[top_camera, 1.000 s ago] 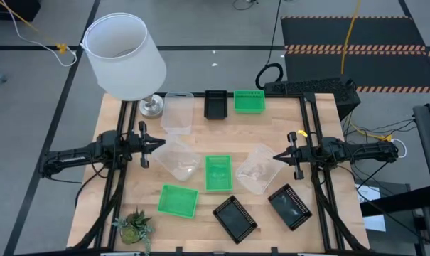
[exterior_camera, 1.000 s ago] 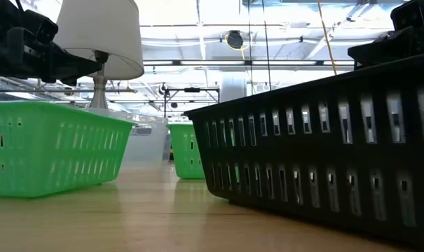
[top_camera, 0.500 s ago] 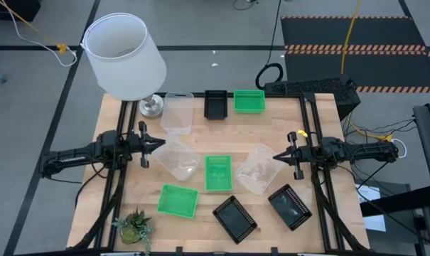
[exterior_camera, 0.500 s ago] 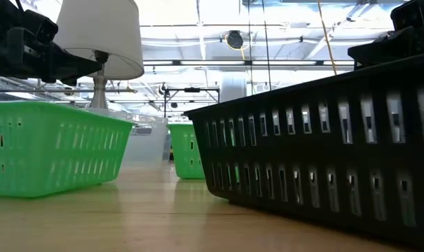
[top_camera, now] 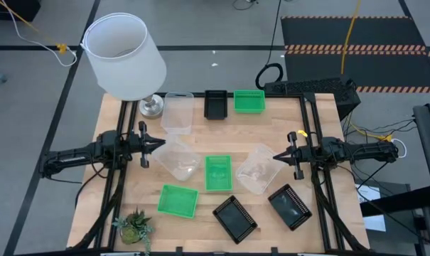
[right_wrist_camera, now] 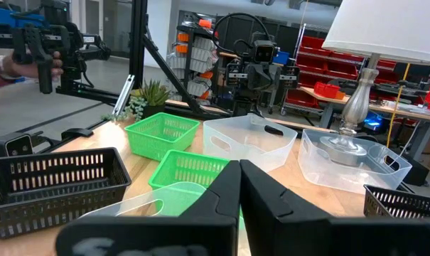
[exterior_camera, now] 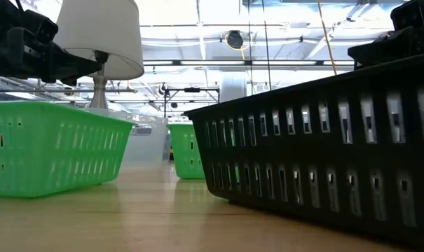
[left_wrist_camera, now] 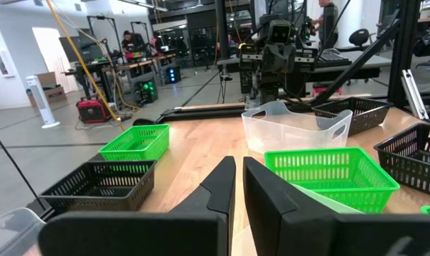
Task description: Stack baskets by color
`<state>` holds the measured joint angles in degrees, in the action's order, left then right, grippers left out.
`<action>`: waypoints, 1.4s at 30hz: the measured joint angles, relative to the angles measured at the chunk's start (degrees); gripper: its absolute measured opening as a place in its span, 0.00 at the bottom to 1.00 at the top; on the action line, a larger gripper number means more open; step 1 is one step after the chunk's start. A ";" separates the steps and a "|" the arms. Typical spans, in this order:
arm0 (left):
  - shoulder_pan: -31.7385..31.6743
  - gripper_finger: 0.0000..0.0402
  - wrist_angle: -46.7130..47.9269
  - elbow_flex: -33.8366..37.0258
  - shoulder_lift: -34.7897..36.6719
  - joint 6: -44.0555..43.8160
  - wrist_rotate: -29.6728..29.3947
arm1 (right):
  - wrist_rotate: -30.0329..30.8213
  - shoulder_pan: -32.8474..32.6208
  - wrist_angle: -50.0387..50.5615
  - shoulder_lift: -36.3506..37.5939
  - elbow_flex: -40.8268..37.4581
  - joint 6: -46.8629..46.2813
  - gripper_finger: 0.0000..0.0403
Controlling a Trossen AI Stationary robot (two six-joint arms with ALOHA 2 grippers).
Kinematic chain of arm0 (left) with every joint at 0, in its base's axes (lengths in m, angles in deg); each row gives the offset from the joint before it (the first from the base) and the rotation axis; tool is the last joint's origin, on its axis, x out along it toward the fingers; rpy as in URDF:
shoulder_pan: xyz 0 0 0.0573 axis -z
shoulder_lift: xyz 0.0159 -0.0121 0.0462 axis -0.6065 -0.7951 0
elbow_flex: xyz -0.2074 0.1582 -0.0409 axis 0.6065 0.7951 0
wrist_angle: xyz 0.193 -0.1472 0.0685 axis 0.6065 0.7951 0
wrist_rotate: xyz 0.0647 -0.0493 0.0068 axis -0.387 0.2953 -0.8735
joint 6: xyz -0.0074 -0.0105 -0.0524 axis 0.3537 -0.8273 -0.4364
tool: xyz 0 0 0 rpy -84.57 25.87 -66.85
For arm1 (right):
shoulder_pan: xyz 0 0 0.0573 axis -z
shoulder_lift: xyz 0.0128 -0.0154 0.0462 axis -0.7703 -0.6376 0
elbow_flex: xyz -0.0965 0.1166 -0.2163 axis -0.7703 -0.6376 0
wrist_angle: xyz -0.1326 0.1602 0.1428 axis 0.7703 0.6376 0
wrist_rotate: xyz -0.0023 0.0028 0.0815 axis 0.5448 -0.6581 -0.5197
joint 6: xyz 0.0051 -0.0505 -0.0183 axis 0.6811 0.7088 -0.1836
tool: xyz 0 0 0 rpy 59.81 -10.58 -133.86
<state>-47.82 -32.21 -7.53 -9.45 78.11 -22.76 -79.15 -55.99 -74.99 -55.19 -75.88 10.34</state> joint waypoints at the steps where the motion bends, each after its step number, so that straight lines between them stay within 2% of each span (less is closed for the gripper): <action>1: 0.02 0.08 0.00 0.00 0.01 0.00 0.00 | -0.01 0.00 0.00 0.01 -0.01 -0.01 0.00; 10: 0.01 0.08 0.00 0.00 -0.01 -0.17 0.00 | -0.01 0.00 0.00 0.02 0.00 -0.01 0.00; 15: 0.02 0.08 -2.41 0.01 -0.01 -4.21 0.19 | 0.00 0.00 0.00 0.01 -0.02 -0.01 0.00; 22: 0.04 0.01 -2.88 -3.75 -0.47 -5.24 2.51 | -0.01 0.00 0.00 0.01 0.00 0.00 0.00; 28: 0.04 0.01 4.81 -15.08 -4.47 -6.16 2.91 | -0.01 0.00 0.00 0.01 -0.02 0.00 0.00; 42: 0.02 0.01 34.87 -55.77 -26.29 -5.03 2.97 | -0.02 0.00 -0.01 0.00 -0.01 0.00 0.00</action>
<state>-47.80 2.65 -63.30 -35.74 73.09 -19.79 -79.17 -55.99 -75.00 -55.19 -75.88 10.34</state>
